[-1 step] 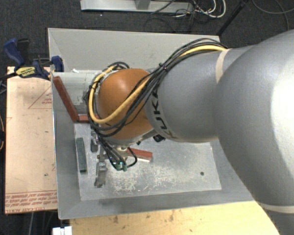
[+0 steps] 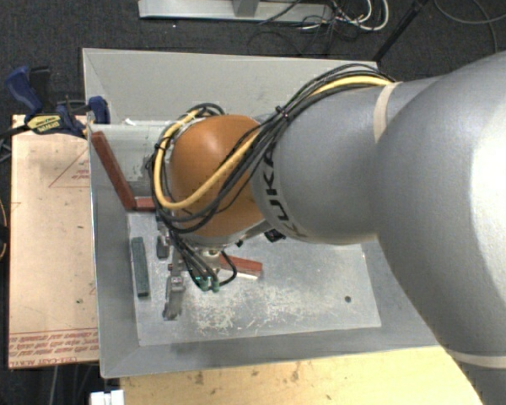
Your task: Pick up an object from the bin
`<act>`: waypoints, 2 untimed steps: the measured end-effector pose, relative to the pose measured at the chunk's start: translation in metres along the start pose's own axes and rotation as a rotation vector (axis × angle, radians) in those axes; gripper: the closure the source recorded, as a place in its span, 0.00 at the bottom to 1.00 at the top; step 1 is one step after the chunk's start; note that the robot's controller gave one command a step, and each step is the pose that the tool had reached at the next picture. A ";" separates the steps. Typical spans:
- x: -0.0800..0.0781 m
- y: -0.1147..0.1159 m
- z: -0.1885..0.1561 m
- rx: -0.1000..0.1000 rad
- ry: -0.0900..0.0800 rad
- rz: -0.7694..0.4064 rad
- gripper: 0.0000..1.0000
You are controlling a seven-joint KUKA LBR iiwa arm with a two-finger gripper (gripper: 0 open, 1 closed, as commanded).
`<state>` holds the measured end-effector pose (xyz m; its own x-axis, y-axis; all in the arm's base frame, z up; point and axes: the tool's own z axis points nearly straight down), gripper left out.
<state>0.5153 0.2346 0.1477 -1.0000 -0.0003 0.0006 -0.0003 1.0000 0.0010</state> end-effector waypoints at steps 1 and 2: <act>-0.026 -0.047 0.014 -0.001 -0.002 -0.037 0.00; -0.036 -0.083 0.017 0.002 0.000 -0.018 0.00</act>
Offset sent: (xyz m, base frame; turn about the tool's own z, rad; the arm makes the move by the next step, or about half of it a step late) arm 0.0329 -0.0511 -0.0123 0.0801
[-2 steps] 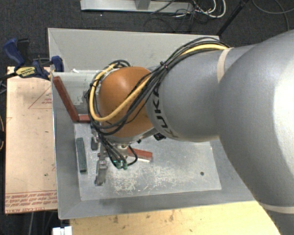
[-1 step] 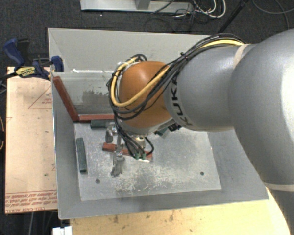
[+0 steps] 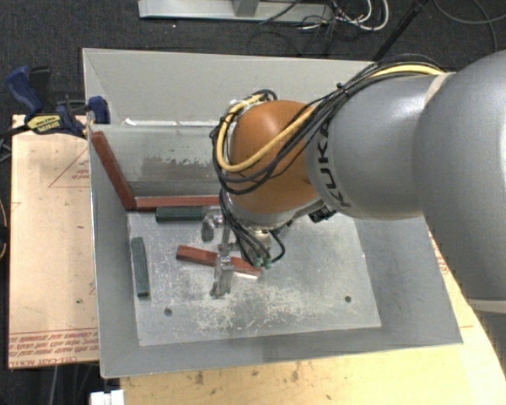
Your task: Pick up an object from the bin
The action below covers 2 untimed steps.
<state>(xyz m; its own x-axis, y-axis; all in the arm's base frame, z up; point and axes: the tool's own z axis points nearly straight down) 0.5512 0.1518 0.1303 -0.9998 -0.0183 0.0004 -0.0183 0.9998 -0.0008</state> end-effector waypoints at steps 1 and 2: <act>-0.064 0.001 0.059 -0.003 -0.002 -0.148 1.00; -0.064 0.001 0.059 -0.003 -0.002 -0.147 1.00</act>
Offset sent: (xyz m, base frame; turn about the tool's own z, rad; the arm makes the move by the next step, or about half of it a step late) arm 0.0000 0.0000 0.0000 0.0000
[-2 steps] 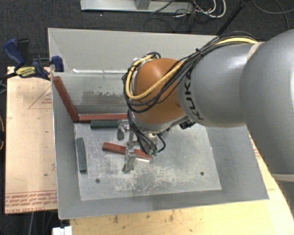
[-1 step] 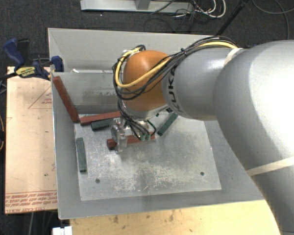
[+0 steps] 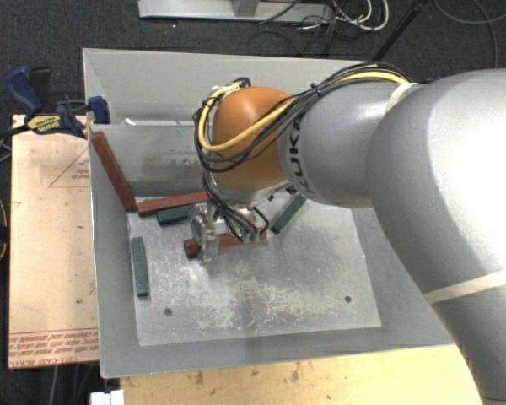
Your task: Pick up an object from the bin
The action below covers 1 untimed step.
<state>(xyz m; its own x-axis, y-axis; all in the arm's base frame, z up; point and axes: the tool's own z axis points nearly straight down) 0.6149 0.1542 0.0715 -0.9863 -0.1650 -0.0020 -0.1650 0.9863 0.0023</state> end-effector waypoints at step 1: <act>0.005 -0.006 -0.047 0.001 0.007 -0.003 1.00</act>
Offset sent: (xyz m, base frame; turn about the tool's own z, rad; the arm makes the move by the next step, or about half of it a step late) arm 0.0350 0.0007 0.0539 0.0402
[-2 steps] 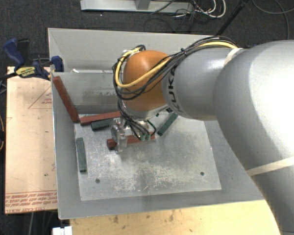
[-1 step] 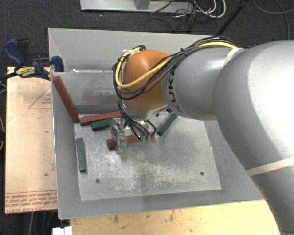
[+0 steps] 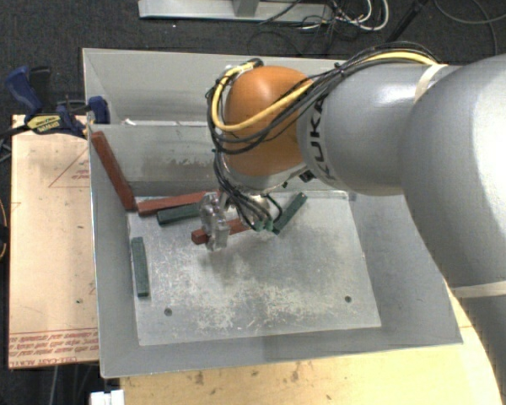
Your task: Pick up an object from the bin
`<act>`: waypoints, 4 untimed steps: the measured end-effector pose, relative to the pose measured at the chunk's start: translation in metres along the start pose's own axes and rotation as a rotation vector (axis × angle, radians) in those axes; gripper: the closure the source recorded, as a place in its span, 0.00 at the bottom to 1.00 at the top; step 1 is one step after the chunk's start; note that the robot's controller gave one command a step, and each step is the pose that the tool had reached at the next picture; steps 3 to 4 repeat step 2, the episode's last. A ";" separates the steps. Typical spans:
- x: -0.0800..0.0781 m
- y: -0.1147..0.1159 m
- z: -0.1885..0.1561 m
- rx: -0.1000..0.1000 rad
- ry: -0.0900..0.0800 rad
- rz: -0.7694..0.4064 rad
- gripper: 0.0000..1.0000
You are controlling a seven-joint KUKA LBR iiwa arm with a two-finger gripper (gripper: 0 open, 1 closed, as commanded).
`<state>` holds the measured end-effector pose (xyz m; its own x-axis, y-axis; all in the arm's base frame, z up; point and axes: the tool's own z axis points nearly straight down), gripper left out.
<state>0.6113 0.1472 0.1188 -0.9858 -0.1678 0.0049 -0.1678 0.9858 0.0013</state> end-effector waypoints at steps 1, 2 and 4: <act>-0.036 0.001 -0.017 -0.001 -0.018 0.035 1.00; 0.036 0.024 -0.100 0.000 -0.006 0.020 1.00; 0.036 0.024 -0.100 0.000 -0.006 0.020 1.00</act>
Offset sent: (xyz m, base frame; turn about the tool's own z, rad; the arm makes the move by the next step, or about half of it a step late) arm -0.0396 0.0165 0.1007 0.0202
